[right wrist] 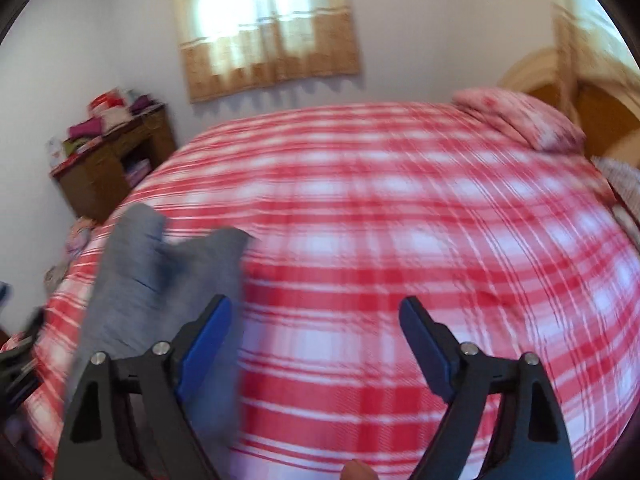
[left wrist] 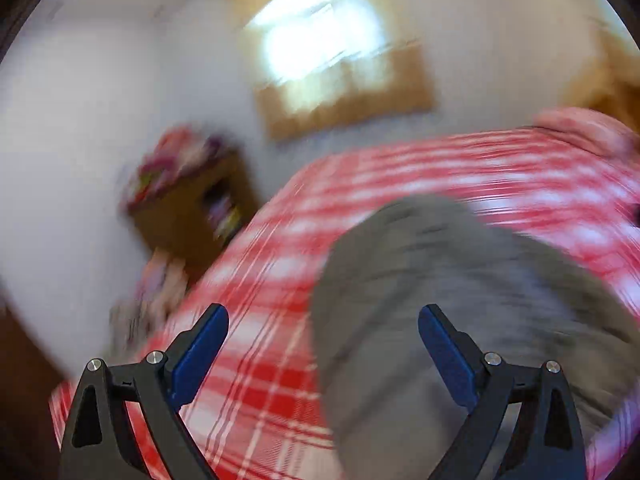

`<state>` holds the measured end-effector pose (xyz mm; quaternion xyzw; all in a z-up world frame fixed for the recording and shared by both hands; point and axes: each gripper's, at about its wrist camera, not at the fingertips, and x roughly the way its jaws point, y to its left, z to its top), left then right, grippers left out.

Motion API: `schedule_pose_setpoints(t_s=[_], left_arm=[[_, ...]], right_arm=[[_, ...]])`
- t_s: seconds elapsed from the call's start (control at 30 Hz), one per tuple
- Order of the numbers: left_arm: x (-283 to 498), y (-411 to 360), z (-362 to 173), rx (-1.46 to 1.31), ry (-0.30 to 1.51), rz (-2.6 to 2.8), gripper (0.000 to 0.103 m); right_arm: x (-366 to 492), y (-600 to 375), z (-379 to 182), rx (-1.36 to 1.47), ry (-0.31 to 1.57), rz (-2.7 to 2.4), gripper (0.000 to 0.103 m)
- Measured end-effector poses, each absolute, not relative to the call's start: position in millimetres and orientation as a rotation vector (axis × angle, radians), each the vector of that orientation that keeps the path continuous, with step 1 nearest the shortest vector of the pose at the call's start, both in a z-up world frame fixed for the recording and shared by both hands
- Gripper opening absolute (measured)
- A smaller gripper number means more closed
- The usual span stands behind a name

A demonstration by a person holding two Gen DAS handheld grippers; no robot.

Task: Fold large clothes
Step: 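Grasp the folded jacket bundle with the right gripper while the left gripper presses it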

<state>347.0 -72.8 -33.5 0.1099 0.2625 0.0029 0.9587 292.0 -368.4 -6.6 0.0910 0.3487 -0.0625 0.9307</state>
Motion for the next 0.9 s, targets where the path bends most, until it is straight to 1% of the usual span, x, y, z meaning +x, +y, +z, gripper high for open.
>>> schedule_pose_setpoints(t_s=[0.1, 0.17, 0.3, 0.37, 0.4, 0.43, 0.47, 0.5, 0.53, 0.67, 0.77, 0.87, 0.9], left_arm=[[381, -36, -50, 0.082, 0.609, 0.074, 0.096], [396, -22, -60, -0.012, 0.648, 0.072, 0.096], [408, -19, -83, -0.145, 0.712, 0.006, 0.096], [412, -21, -89, -0.200, 0.714, -0.057, 0.096], [414, -25, -92, -0.216, 0.714, -0.076, 0.096], [415, -26, -96, -0.231, 0.715, -0.093, 0.096], [419, -28, -97, -0.237, 0.717, -0.103, 0.096], [420, -32, -99, -0.239, 0.723, -0.122, 0.096], [422, -33, -99, -0.236, 0.727, -0.129, 0.096], [415, -54, -87, -0.186, 0.686, -0.169, 0.096], [404, -90, -84, -0.052, 0.645, -0.200, 0.096], [402, -129, -98, 0.126, 0.654, -0.209, 0.096], [399, -137, -100, 0.169, 0.645, -0.203, 0.096]], right_arm=[[329, -325, 4, 0.128, 0.803, -0.052, 0.086], [354, -300, 0, 0.091, 0.860, -0.040, 0.088], [398, -268, -39, 0.040, 0.988, -0.056, 0.088], [404, -269, -64, 0.072, 1.032, -0.056, 0.086], [401, -272, -71, 0.121, 1.033, -0.016, 0.073], [395, -274, -78, 0.164, 1.016, 0.052, 0.043], [389, -274, -81, 0.186, 1.001, 0.084, 0.028], [379, -278, -83, 0.225, 0.961, 0.109, 0.017], [369, -282, -83, 0.253, 0.922, 0.126, 0.014], [337, -311, -90, 0.409, 0.811, 0.152, 0.011], [335, -326, -113, 0.437, 0.811, 0.082, 0.010], [335, -331, -128, 0.424, 0.841, 0.042, 0.015], [333, -334, -124, 0.413, 0.839, 0.007, 0.024]])
